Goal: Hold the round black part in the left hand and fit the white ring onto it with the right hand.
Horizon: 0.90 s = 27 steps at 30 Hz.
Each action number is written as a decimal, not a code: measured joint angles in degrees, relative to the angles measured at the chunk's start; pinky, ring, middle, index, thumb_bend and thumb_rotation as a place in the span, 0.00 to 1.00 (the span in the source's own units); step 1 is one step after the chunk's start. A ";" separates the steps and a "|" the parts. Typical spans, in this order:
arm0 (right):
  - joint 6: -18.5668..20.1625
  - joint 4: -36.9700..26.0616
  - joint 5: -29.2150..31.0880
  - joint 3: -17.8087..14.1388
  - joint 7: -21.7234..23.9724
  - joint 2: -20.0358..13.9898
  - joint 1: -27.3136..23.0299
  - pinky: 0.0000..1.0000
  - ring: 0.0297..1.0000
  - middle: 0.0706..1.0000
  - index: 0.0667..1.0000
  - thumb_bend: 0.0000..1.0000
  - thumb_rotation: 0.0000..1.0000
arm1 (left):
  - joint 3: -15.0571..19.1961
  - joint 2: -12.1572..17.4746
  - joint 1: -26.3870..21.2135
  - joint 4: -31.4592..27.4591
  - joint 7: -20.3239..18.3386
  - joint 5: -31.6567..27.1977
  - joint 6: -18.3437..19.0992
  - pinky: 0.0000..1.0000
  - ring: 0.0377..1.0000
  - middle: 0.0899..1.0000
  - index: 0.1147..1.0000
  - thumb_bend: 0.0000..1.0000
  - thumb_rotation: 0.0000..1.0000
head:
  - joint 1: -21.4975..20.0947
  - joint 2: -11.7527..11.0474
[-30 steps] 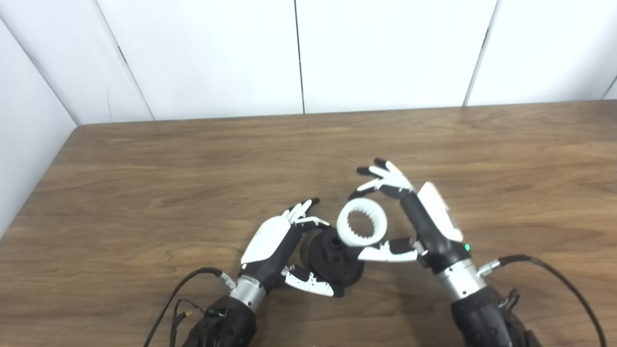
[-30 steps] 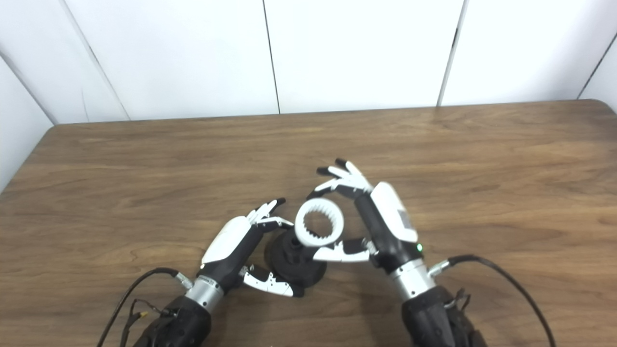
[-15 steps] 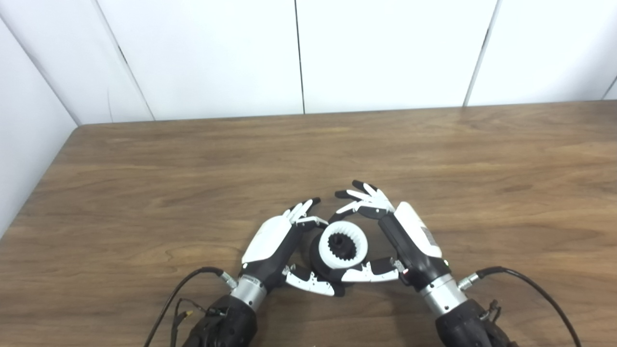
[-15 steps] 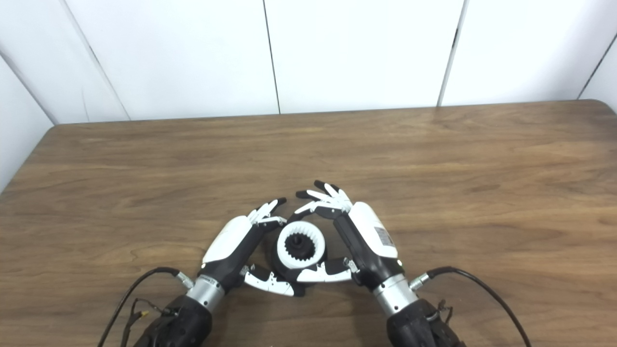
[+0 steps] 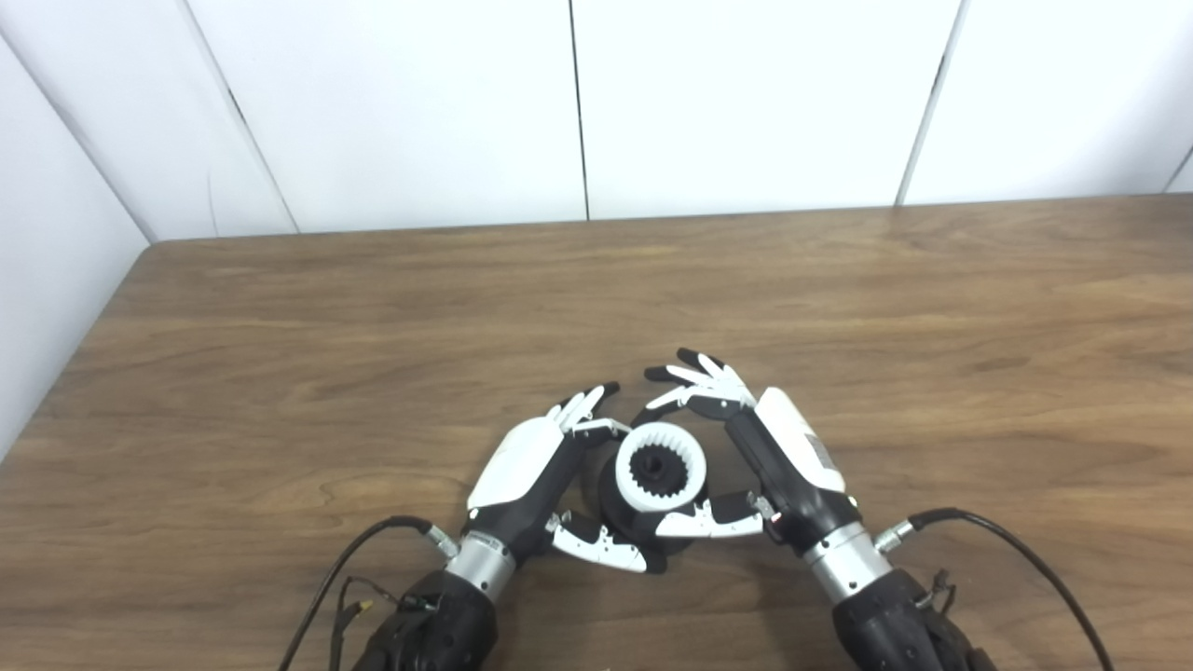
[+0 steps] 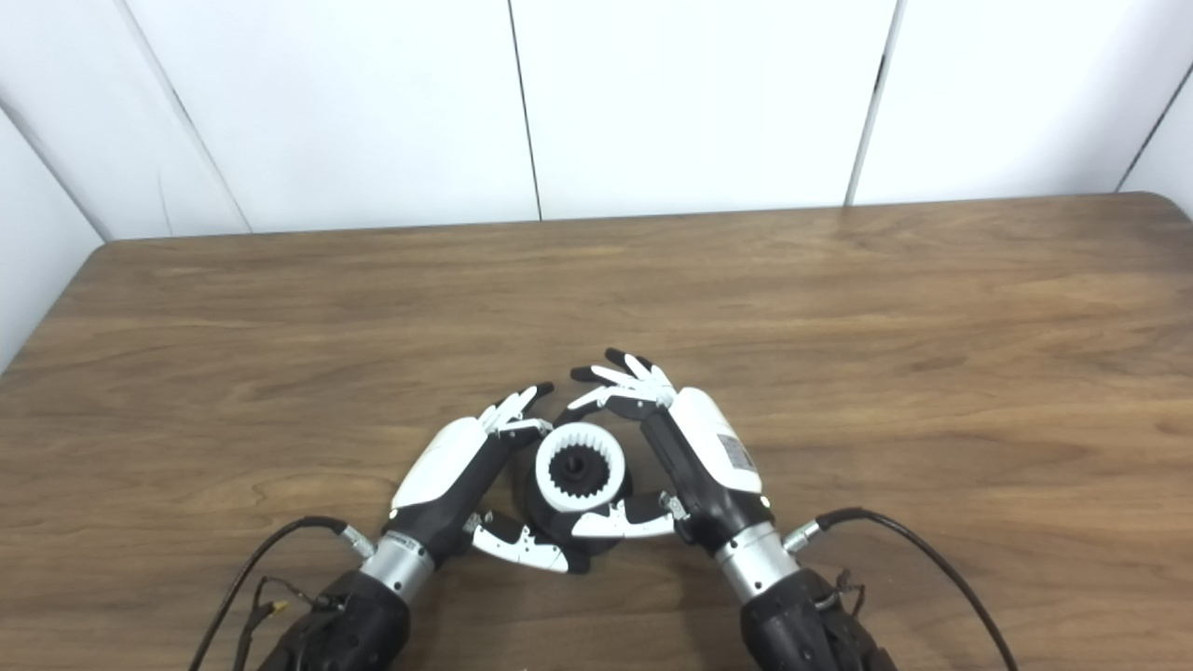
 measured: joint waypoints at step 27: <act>7.04 0.88 -2.26 0.45 7.66 -2.14 -2.45 1.00 1.00 0.97 0.87 0.89 0.43 | -0.07 -0.01 0.01 -0.37 -0.21 -0.02 0.74 1.00 1.00 1.00 0.53 0.95 0.29 | 0.26 0.70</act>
